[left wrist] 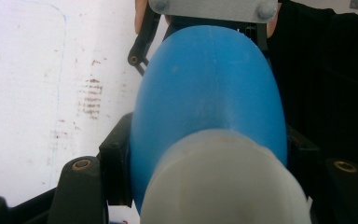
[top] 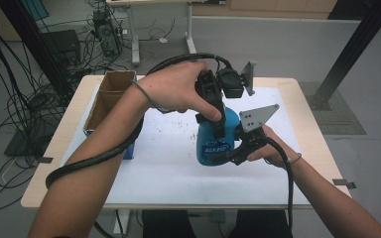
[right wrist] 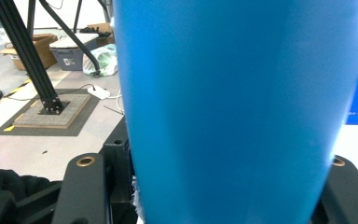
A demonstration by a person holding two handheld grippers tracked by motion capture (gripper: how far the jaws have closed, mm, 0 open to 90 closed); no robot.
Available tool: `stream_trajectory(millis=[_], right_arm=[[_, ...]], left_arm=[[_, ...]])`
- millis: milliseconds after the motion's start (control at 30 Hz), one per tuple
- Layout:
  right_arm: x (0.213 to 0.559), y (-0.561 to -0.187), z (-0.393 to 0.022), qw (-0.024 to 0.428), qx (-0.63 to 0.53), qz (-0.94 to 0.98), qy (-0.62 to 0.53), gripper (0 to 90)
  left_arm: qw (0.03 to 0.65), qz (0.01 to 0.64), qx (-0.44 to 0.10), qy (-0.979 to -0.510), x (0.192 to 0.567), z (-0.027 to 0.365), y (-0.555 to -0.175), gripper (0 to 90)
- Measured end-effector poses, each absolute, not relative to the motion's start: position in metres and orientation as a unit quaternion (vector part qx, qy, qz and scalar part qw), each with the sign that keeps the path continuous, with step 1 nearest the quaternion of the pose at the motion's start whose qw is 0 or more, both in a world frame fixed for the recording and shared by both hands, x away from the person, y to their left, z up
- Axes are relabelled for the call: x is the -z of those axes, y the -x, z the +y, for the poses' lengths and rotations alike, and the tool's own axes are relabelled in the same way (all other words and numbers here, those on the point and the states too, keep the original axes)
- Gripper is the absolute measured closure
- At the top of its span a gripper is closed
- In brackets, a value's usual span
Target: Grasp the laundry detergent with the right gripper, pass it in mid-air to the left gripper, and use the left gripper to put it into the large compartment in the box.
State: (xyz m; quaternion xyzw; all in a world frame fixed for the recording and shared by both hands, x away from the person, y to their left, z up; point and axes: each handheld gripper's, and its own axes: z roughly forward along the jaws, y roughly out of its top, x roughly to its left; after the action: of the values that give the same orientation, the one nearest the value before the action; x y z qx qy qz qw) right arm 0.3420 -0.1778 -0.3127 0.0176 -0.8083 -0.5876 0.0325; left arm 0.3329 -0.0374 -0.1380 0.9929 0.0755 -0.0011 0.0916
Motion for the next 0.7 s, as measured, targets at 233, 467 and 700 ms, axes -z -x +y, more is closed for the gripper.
stream_trajectory(millis=[233, 467, 700], right_arm=[[0.3128, -0.3423, -0.1777, 0.033, 0.587, -0.808, -0.018, 40.5], [0.3123, -0.343, -0.1777, 0.033, 0.588, -0.808, -0.018, 40.5], [0.3129, -0.3428, -0.1783, 0.033, 0.588, -0.808, -0.018, 40.6]], left_arm=[[0.093, 0.076, 0.0, -0.993, 0.1379, -0.0372, -0.3331, 37.3], [0.094, 0.077, -0.001, -0.993, 0.1372, -0.0371, -0.3334, 37.3], [0.094, 0.077, -0.001, -0.993, 0.1382, -0.0374, -0.3331, 37.3]])
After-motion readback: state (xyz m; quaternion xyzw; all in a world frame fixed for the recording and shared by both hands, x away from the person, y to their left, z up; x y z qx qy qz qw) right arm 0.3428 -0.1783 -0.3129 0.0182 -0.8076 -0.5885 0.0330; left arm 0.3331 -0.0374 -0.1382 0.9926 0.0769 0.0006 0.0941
